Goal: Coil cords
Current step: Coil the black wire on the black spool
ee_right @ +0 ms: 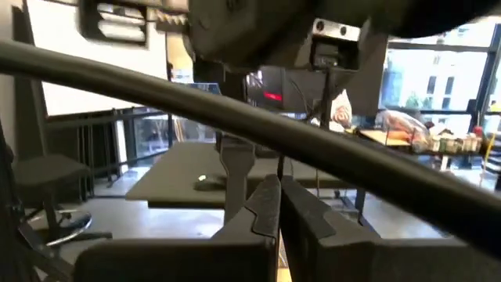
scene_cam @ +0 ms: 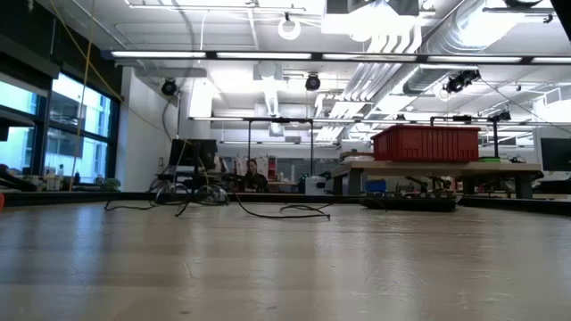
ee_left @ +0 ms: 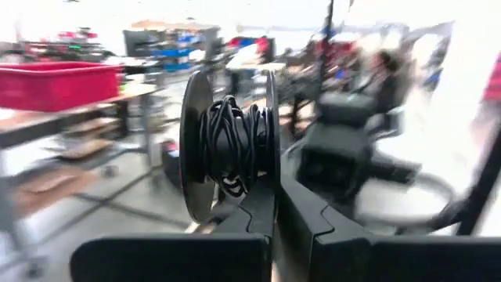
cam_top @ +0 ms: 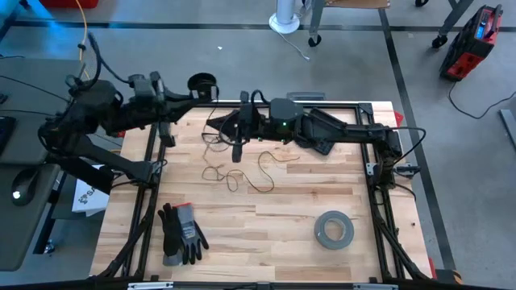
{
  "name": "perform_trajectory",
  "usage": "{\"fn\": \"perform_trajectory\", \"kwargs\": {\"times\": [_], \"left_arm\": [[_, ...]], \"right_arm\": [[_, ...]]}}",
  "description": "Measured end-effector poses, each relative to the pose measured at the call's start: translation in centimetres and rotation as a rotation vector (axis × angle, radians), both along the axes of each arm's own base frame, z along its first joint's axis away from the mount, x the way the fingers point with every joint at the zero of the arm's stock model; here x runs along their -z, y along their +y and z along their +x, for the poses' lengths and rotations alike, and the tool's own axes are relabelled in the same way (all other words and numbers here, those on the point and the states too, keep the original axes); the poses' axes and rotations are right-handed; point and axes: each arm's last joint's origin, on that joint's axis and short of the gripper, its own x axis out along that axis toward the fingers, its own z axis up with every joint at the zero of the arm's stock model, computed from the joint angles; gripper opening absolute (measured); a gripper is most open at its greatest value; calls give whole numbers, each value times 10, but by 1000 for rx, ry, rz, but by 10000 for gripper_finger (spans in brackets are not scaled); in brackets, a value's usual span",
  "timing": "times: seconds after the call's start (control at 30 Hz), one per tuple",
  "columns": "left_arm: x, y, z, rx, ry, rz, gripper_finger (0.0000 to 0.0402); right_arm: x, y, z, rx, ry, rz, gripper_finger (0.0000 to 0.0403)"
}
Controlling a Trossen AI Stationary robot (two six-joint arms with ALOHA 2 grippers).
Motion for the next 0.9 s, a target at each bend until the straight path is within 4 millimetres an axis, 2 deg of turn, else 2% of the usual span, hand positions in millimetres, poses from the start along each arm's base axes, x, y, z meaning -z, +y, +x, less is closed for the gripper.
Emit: {"fn": "perform_trajectory", "kwargs": {"times": [0.17, 0.37, 0.67, 0.9], "left_arm": [[-6, -6, 20, 130, -128, -142, 1], [-12, -9, 28, 239, -241, -340, 1], [-9, -10, 34, 277, -270, -591, 1], [-8, -13, 39, 369, -294, -902, 1]], "right_arm": [[-2, 5, 3, 1, -65, -9, 0], [-12, 4, 1, -4, -173, -19, 0], [-22, 18, -3, -68, -293, -44, 0], [-26, 16, -5, -52, -335, -63, 0]]}}
